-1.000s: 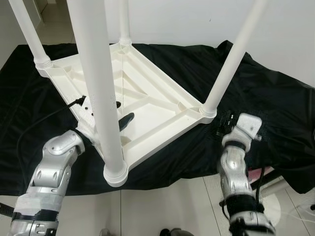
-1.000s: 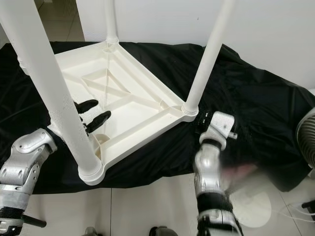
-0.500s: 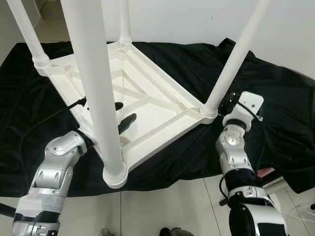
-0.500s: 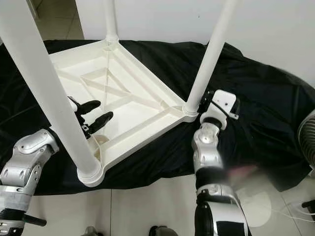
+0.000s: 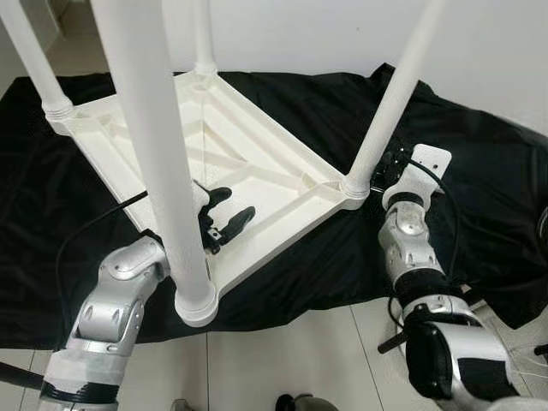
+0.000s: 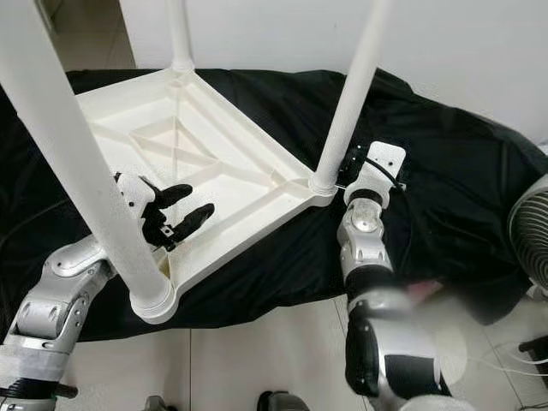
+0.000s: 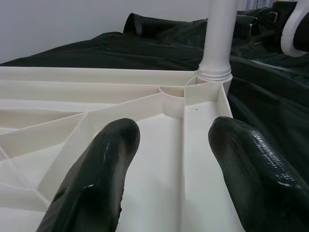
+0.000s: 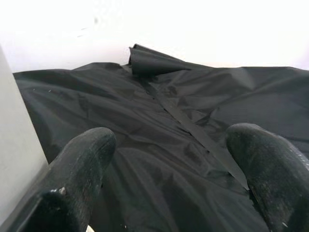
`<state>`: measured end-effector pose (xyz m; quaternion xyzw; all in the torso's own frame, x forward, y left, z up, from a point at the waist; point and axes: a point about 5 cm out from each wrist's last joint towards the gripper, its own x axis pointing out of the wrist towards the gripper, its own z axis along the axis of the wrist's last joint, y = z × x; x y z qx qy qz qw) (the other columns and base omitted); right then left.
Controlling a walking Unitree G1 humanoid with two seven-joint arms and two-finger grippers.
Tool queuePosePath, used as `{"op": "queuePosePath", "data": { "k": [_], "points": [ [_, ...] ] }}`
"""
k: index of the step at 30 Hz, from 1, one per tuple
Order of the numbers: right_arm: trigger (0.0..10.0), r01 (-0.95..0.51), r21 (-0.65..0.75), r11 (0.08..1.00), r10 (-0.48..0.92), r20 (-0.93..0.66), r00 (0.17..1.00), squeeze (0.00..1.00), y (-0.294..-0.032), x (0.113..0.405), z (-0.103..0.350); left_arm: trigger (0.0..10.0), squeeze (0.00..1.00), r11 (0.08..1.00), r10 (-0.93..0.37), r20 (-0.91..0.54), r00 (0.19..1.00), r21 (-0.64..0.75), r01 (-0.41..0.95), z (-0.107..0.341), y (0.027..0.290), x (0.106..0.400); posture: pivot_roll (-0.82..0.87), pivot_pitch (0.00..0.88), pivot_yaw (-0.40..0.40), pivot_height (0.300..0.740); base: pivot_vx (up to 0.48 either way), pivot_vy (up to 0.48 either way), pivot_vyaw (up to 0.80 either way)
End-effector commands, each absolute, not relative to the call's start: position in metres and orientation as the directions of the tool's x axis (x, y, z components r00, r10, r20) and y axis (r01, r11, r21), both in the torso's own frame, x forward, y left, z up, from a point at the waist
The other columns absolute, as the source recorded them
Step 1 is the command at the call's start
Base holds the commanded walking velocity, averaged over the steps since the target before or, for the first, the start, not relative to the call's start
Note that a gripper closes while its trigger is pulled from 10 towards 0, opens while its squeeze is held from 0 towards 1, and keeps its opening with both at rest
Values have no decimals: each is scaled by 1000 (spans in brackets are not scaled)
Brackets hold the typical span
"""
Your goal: Building children table
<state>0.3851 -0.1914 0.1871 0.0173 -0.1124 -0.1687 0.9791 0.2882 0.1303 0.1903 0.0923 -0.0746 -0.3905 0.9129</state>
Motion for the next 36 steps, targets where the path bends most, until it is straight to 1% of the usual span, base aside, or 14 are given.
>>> {"op": "queuePosePath", "data": {
  "k": [1, 8, 9, 13, 21, 26, 29, 30, 32, 35, 36],
  "points": [
    [10000, 279, 58, 959, -285, 191, 939, 0, -184, 391, 187, 10000, 0, 710, -693, 56, 719, 229, 666, 190, 125, 288, 0, 120, -47, 740, 0, 0, 0],
    [10000, 271, 63, 960, -278, 164, 946, 0, -183, 395, 186, 10000, 0, 713, -691, 61, 720, 220, 666, 192, 122, 288, 0, 120, -45, 740, 0, 0, 0],
    [10000, 255, 58, 965, -261, 137, 956, 0, -181, 398, 186, 10000, 0, 711, -694, 58, 717, 211, 671, 192, 120, 287, 1, 119, -43, 740, 0, 0, 0],
    [10000, 205, 46, 978, -210, 116, 971, 0, -174, 402, 187, 10000, 0, 704, -703, 56, 709, 200, 682, 194, 117, 286, -2, 119, -38, 740, 0, 0, 0],
    [10000, 177, 26, 984, -178, 111, 978, 0, -168, 407, 195, 10000, 0, 688, -718, 46, 695, 196, 698, 195, 113, 284, -4, 121, -28, 740, 0, 0, 0],
    [10000, 210, 0, 978, -208, 154, 966, 0, -168, 407, 200, 10000, 0, 689, -717, 44, 695, 190, 699, 195, 111, 285, 5, 120, -29, 740, 0, 0, 0],
    [10000, 242, 22, 970, -242, 180, 953, 0, -172, 405, 200, 10000, 0, 703, -703, 40, 710, 187, 686, 194, 114, 287, 7, 121, -30, 740, 0, 0, 0],
    [10000, 222, 59, 973, -229, 185, 956, 0, -172, 404, 198, 10000, 0, 712, -693, 40, 720, 189, 676, 194, 115, 288, 4, 123, -29, 740, 0, 0, 0],
    [10000, 209, 79, 975, -221, 207, 953, 0, -173, 402, 197, 10000, 0, 719, -686, 40, 727, 189, 668, 194, 117, 289, 7, 124, -29, 740, 0, 0, 0],
    [10000, 273, 130, 953, -299, 267, 916, 0, -186, 391, 191, 10000, 0, 758, -638, 41, 769, 211, 618, 196, 130, 298, 3, 128, -29, 740, 0, 0, 0],
    [10000, 273, 130, 953, -299, 267, 916, 0, -186, 391, 191, 10000, 0, 758, -638, 41, 769, 211, 618, 196, 130, 298, 3, 128, -29, 740, 0, 0, 0]
  ]
}}
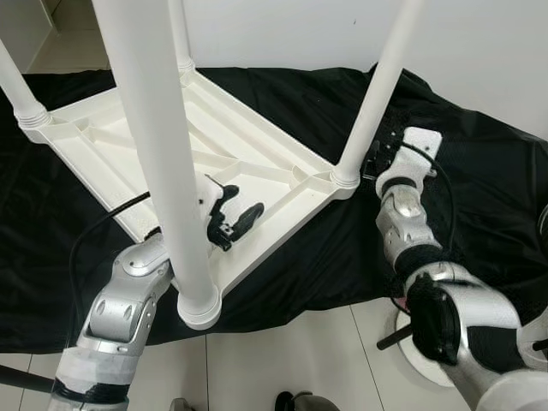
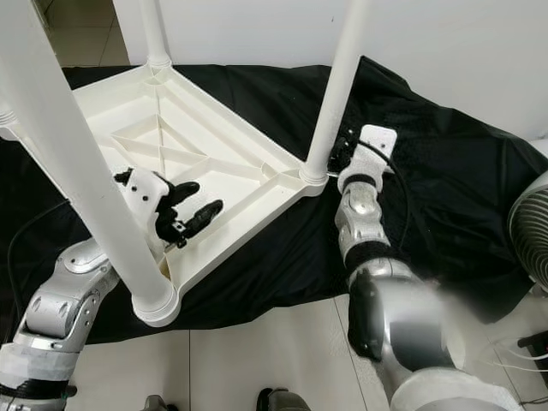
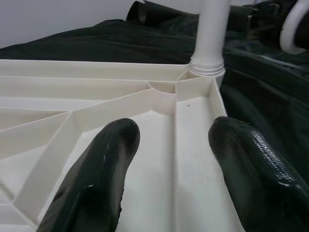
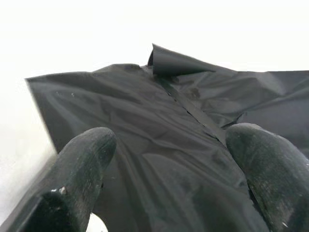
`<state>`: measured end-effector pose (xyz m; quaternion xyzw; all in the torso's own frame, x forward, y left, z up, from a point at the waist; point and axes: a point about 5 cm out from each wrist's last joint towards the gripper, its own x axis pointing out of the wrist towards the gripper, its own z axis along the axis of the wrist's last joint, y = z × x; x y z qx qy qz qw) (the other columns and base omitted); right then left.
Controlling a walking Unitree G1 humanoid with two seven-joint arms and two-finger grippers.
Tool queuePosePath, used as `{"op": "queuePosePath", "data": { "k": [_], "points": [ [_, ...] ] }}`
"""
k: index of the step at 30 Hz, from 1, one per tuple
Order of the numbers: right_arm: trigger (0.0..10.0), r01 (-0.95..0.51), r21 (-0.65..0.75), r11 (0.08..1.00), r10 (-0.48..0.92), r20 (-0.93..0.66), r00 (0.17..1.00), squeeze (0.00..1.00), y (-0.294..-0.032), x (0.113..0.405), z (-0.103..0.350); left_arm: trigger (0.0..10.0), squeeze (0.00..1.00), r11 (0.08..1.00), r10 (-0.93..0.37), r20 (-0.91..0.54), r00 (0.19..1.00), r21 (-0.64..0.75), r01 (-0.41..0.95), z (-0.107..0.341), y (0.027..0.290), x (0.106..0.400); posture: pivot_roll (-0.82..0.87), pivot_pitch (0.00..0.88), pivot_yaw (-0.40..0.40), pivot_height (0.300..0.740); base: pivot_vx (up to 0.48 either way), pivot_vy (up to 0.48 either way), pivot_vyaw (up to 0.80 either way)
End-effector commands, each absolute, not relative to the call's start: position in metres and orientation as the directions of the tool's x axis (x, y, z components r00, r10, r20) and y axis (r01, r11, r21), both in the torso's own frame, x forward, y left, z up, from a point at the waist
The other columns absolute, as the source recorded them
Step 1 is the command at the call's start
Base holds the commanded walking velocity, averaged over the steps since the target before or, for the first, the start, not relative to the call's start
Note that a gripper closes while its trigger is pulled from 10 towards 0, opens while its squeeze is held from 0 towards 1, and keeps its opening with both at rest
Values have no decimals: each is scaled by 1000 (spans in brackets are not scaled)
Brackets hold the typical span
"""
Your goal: Building children table
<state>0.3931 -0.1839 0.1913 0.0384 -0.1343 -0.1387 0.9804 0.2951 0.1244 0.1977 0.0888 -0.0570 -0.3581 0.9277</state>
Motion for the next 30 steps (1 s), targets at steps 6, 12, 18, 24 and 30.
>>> {"op": "queuePosePath", "data": {
  "k": [6, 12, 18, 24, 30],
  "points": [
    [10000, 379, 114, 918, -396, 297, 869, 0, -202, 369, 171, 10000, 0, 783, -590, 18, 807, 257, 567, 197, 154, 310, -8, 131, -26, 740, 0, 0, 0],
    [10000, 362, 70, 929, -366, 294, 883, 0, -203, 343, 146, 10000, 0, 767, -578, -30, 816, 322, 555, 197, 181, 320, -15, 131, -20, 740, 0, 0, 0],
    [10000, 340, 48, 939, -339, 284, 897, 0, -204, 326, 134, 10000, 0, 714, -596, -115, 795, 378, 590, 191, 203, 321, -24, 127, -12, 740, 0, 0, 0],
    [10000, 343, 25, 939, -336, 272, 902, 0, -205, 318, 130, 10000, 0, 638, -624, -207, 753, 421, 645, 182, 212, 317, -26, 123, -13, 740, 0, 0, 0],
    [10000, 343, 3, 939, -332, 250, 909, 0, -207, 309, 128, 10000, 0, 505, -647, -337, 684, 483, 716, 170, 222, 306, -27, 119, -19, 740, 0, 0, 0]
  ]
}}
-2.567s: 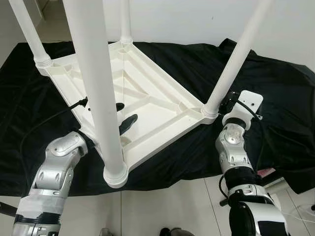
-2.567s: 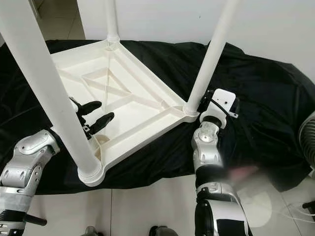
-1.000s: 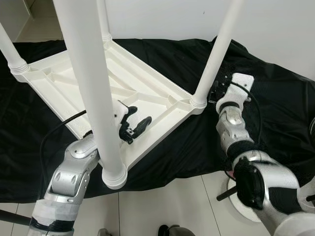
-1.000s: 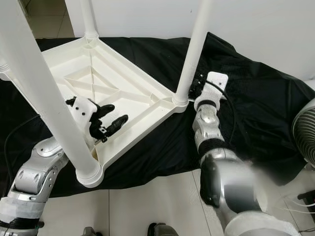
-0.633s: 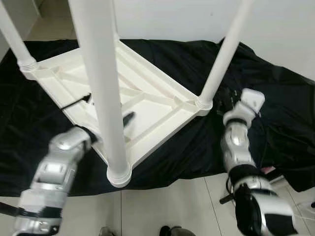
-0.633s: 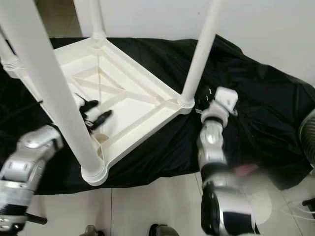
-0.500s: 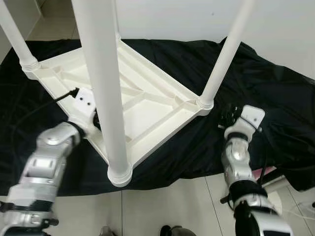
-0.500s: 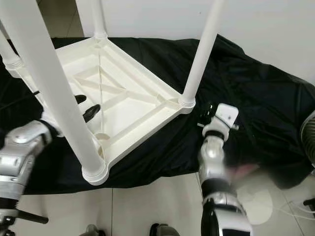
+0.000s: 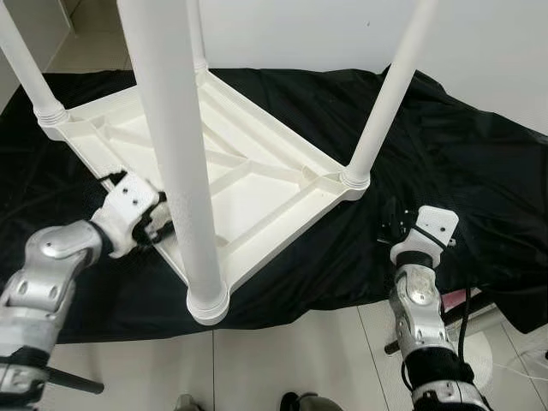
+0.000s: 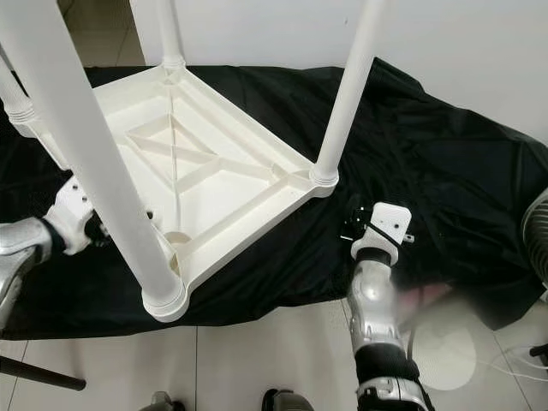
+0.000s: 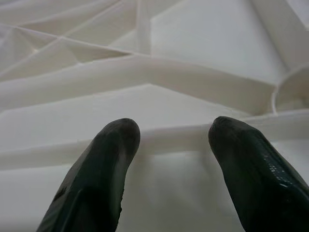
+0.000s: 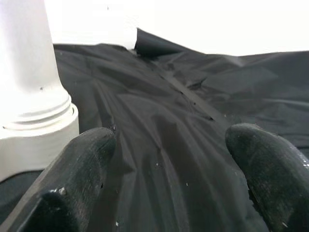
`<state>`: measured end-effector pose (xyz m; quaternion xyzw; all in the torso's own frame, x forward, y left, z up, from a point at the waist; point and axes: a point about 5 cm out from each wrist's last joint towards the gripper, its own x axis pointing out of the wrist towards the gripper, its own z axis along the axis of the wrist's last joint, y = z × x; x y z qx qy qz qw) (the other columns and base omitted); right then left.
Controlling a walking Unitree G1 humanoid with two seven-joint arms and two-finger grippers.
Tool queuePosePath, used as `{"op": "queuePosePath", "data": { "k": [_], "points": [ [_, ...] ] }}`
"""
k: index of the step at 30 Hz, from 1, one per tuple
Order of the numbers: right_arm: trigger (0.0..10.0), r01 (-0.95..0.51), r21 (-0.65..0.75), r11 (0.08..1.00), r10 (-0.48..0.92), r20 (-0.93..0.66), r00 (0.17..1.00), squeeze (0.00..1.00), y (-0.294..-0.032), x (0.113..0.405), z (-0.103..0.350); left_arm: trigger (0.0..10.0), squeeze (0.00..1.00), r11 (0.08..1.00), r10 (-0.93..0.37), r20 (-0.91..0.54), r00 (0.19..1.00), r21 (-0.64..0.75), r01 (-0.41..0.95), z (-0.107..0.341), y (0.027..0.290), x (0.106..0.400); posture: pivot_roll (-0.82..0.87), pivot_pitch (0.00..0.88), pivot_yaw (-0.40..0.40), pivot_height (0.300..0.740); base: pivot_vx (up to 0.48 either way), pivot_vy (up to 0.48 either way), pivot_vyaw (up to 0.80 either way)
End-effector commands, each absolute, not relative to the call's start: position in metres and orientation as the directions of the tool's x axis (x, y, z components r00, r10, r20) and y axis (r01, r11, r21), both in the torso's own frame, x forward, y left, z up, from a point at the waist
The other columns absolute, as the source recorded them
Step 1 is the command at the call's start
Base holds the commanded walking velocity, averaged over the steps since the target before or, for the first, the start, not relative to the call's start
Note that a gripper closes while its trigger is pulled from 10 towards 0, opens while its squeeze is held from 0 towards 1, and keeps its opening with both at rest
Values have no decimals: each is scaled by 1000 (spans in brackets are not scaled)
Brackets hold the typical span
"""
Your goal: Building children table
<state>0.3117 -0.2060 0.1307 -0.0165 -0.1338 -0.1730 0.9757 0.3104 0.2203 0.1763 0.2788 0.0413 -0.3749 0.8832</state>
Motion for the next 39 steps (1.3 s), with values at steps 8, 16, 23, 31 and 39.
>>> {"op": "queuePosePath", "data": {
  "k": [8, 16, 23, 31, 39],
  "points": [
    [10000, 329, -15, 944, -316, 240, 918, 0, -207, 309, 129, 10000, 0, 472, -632, -368, 682, 516, 715, 169, 229, 310, -18, 110, -31, 740, 0, 0, 0],
    [10000, 320, -25, 947, -305, 236, 923, 0, -206, 310, 133, 10000, 0, 433, -614, -368, 699, 583, 687, 171, 224, 323, -21, 106, -32, 740, 0, 0, 0],
    [10000, 320, -30, 947, -305, 229, 924, 0, -207, 311, 133, 10000, 0, 299, -613, -455, 646, 623, 723, 164, 216, 331, -23, 110, -28, 740, 0, 0, 0],
    [10000, 328, -30, 944, -313, 231, 921, 0, -208, 311, 135, 10000, 0, 161, -611, -527, 591, 648, 745, 163, 210, 340, -25, 115, -17, 740, 0, 0, 0],
    [10000, 328, -39, 944, -310, 233, 922, 0, -210, 312, 136, 10000, 0, 9, -592, -616, 521, 641, 768, 163, 206, 346, -27, 119, -10, 740, 0, 0, 0]
  ]
}}
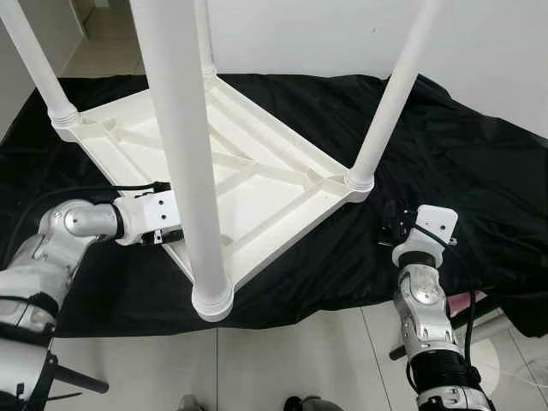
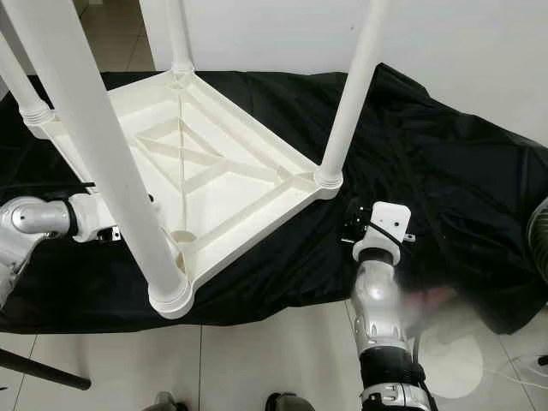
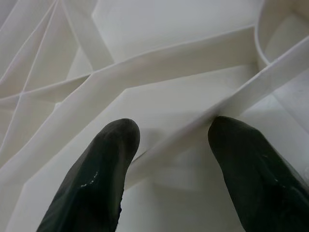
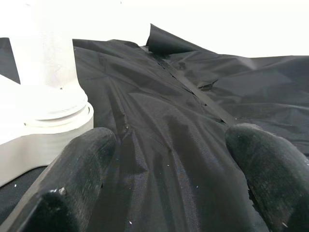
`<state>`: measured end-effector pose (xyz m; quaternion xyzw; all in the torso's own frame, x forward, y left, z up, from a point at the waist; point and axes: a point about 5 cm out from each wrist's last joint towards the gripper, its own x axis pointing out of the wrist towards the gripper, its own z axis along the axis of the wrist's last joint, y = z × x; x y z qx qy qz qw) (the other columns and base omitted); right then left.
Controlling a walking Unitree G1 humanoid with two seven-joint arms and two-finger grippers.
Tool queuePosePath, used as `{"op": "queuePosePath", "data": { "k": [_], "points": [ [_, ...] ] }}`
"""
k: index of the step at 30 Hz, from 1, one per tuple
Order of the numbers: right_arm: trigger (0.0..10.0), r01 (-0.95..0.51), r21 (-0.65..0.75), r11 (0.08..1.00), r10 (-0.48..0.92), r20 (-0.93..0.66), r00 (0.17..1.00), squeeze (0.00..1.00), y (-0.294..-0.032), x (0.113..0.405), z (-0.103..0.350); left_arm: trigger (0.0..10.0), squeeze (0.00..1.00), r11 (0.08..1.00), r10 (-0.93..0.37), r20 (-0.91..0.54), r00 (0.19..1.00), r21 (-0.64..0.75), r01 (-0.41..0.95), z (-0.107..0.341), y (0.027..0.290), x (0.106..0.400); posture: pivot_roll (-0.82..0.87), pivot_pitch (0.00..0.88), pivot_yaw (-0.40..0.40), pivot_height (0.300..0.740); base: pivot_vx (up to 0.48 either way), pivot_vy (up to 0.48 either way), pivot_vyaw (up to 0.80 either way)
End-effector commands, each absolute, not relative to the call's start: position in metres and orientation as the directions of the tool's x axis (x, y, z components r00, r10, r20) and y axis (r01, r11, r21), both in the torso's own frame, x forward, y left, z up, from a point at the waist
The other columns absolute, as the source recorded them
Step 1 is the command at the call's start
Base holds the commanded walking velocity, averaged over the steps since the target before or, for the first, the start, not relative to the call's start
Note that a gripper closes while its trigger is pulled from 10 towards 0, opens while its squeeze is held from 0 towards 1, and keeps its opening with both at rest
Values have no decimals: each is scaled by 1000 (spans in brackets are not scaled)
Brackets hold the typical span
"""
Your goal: Building children table
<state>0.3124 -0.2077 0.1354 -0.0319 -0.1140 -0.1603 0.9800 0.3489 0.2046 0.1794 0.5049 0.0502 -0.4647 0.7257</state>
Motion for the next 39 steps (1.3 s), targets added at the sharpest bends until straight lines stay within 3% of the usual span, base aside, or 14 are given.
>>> {"op": "queuePosePath", "data": {
  "k": [1, 8, 18, 19, 20, 23, 24, 39],
  "points": [
    [10000, 328, -39, 944, -310, 233, 922, 0, -210, 312, 136, 10000, 0, 9, -592, -616, 521, 641, 768, 163, 206, 346, -27, 119, -10, 740, 0, 0, 0],
    [10000, 335, -50, 941, -315, 233, 920, 0, -213, 309, 136, 10000, 0, -96, -553, -692, 465, 606, 789, 160, 205, 350, -41, 137, 9, 740, 0, 0, 0],
    [10000, 340, -59, 938, -320, 227, 920, 0, -214, 304, 133, 10000, 0, -153, -519, -742, 425, 570, 807, 157, 206, 351, -47, 161, 21, 740, 0, 0, 0],
    [10000, 343, -61, 938, -321, 225, 920, 0, -214, 304, 133, 4039, 0, -179, -510, -769, 386, 534, 827, 156, 207, 350, -47, 170, 24, 740, 0, 0, 0],
    [10000, 344, -63, 937, -323, 224, 920, 0, -214, 303, 132, 3020, 0, -197, -503, -787, 357, 506, 840, 155, 208, 349, -47, 170, 24, 740, 0, 0, 0],
    [10000, 345, -64, 936, -324, 223, 919, 0, -214, 303, 132, 3020, 0, -199, -494, -804, 331, 475, 857, 154, 209, 348, -48, 171, 26, 740, 0, 0, 0],
    [10000, 347, -65, 936, -325, 223, 919, 0, -215, 302, 132, 0, 12, -204, -489, -818, 303, 444, 872, 153, 210, 347, -48, 173, 28, 740, 0, 0, 0],
    [10000, 354, -66, 933, -333, 211, 919, 0, -214, 299, 130, 0, 0, -224, -492, -829, 265, 415, 882, 153, 205, 350, -52, 181, 35, 740, 0, 0, 0]
  ]
}}
